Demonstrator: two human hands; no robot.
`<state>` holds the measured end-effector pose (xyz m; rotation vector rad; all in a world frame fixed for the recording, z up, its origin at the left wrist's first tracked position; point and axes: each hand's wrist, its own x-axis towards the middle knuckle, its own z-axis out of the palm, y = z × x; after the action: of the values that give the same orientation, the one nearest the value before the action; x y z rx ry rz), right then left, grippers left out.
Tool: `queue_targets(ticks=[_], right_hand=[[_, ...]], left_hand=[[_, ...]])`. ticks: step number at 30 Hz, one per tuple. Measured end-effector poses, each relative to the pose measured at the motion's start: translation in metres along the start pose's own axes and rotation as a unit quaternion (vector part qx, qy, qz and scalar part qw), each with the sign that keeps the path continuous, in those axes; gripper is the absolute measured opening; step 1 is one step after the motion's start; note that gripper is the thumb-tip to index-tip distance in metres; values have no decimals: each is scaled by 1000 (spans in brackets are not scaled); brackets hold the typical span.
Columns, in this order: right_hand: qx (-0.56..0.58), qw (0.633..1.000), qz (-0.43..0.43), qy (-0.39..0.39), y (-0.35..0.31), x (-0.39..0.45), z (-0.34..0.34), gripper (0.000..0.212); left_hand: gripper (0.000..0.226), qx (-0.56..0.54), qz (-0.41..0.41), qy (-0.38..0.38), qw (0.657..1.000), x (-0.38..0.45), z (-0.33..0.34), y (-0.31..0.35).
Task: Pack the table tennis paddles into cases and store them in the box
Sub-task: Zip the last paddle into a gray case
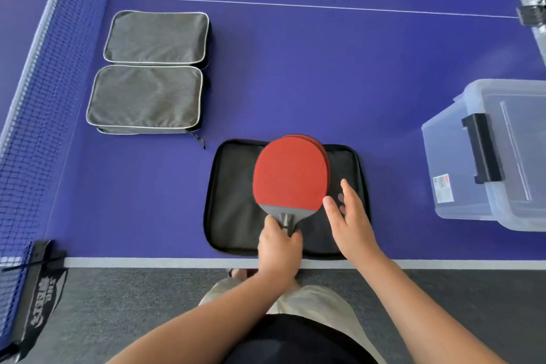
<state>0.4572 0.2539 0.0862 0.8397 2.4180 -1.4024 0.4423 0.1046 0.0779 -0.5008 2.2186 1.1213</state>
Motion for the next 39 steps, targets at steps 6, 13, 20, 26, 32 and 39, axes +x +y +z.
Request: queue_targets(ticks=[6,13,20,26,32,39], right_hand=[[-24,998,39,43,32,31,-35,67],[-37,998,41,3,53,61,-44,67],[-31,998,50,9,59,64,-38,63],[-43,998,41,15,62,61,-34,61],[-53,998,29,34,57,67,-30,62],[-106,990,8,95,57,69,-24,63]], left_hand=[[21,-18,0,-47,999,-22,71,24],[21,-7,-30,-13,999,-12,107,33],[21,40,-40,4,998,-12,122,30],[28,76,-37,26,996,-10,122,24],[38,101,-25,39,994,1,119,29],[54,130,-23,26,991,11,117,33]])
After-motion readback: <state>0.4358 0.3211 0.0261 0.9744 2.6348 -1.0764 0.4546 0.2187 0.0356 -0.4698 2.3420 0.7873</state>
